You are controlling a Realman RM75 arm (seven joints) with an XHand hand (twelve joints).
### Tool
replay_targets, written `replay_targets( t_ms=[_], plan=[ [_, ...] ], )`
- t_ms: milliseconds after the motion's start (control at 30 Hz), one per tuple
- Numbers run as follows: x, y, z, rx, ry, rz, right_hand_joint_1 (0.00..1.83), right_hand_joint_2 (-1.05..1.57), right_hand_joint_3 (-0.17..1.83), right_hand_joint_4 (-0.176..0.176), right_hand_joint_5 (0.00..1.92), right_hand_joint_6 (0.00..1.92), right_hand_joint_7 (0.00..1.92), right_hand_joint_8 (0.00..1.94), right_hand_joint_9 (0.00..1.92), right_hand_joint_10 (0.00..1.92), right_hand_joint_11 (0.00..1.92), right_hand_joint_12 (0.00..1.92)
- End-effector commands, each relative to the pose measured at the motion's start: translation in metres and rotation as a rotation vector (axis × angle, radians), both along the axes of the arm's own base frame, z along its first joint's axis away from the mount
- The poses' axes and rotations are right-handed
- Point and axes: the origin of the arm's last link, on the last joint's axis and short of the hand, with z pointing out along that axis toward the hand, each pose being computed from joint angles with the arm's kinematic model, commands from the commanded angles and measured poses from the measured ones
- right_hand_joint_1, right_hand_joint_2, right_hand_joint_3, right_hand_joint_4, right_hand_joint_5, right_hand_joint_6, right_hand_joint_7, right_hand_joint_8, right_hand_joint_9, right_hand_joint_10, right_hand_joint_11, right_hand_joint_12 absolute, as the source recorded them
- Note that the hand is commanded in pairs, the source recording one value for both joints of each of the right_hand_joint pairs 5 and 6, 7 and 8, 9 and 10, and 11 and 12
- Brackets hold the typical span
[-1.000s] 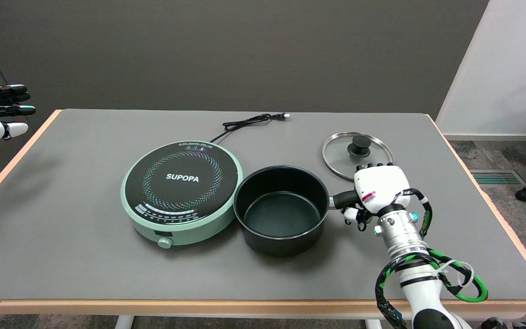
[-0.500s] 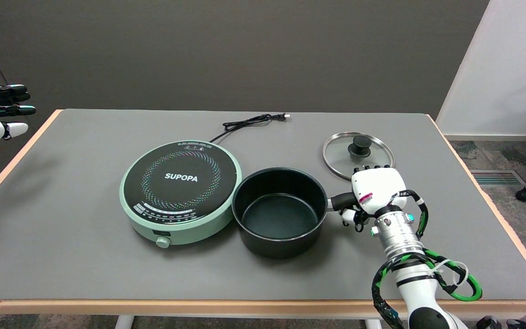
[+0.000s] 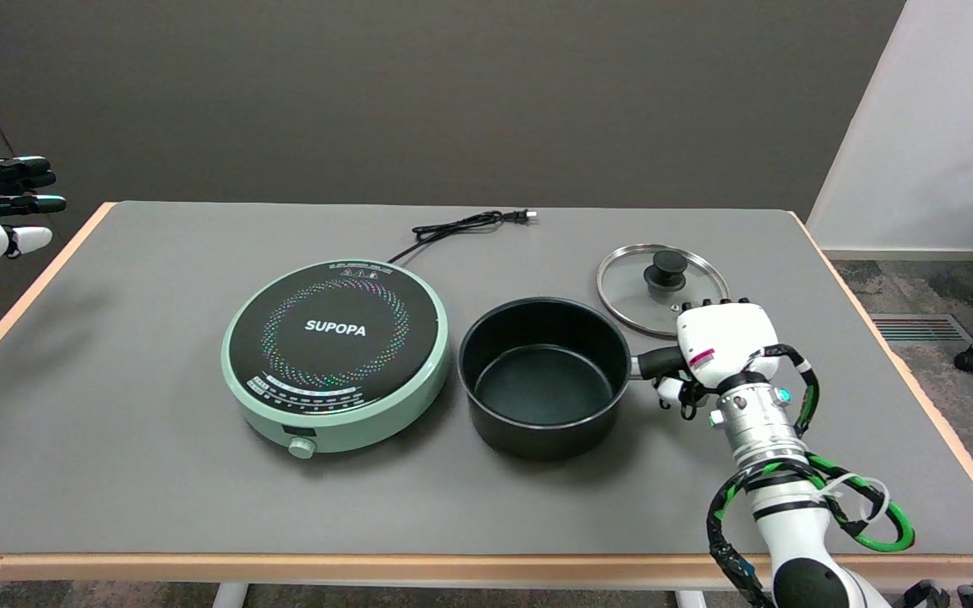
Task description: Place the soup pot onto the table.
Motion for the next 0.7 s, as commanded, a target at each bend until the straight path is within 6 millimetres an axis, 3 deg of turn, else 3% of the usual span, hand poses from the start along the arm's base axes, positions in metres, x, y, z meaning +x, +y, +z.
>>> replay_targets(
  t_ms=[33,133,200,300,333,500,600,700],
  plan=[
    [0.0000,0.0040,0.0185,-0.025,0.056,-0.015,0.89,0.74,0.80,-0.071,1.74,1.74,1.74,1.74,1.74,1.74,1.74,1.74],
    [-0.0022,0.0032,0.0182,-0.012,0.077,-0.026,0.91,0.62,0.82,-0.091,1.51,1.51,1.51,1.51,1.51,1.51,1.51,1.51],
    [-0.0035,0.0024,0.0183,-0.011,0.079,-0.029,0.88,0.58,0.71,-0.072,1.29,1.29,1.29,1.29,1.29,1.29,1.29,1.29],
    [-0.0036,0.0016,0.0189,-0.010,0.083,-0.030,0.85,0.59,0.71,0.020,1.08,1.08,1.08,1.08,1.08,1.08,1.08,1.08],
    [-0.0035,0.0013,0.0188,-0.009,0.082,-0.030,0.84,0.54,0.81,0.174,1.00,1.00,1.00,1.00,1.00,1.00,1.00,1.00],
    [-0.0026,0.0003,0.0189,-0.008,0.083,-0.027,0.81,0.40,1.05,0.176,0.69,0.69,0.69,0.69,0.69,0.69,0.69,0.69],
    [-0.0034,-0.0004,0.0175,0.002,0.081,-0.035,0.80,0.41,1.09,0.176,0.66,0.66,0.66,0.66,0.66,0.66,0.66,0.66],
    [-0.0013,-0.0017,0.0165,0.011,0.078,-0.035,0.82,0.20,1.40,0.176,0.63,0.63,0.63,0.63,0.63,0.63,0.63,0.63]
  ],
)
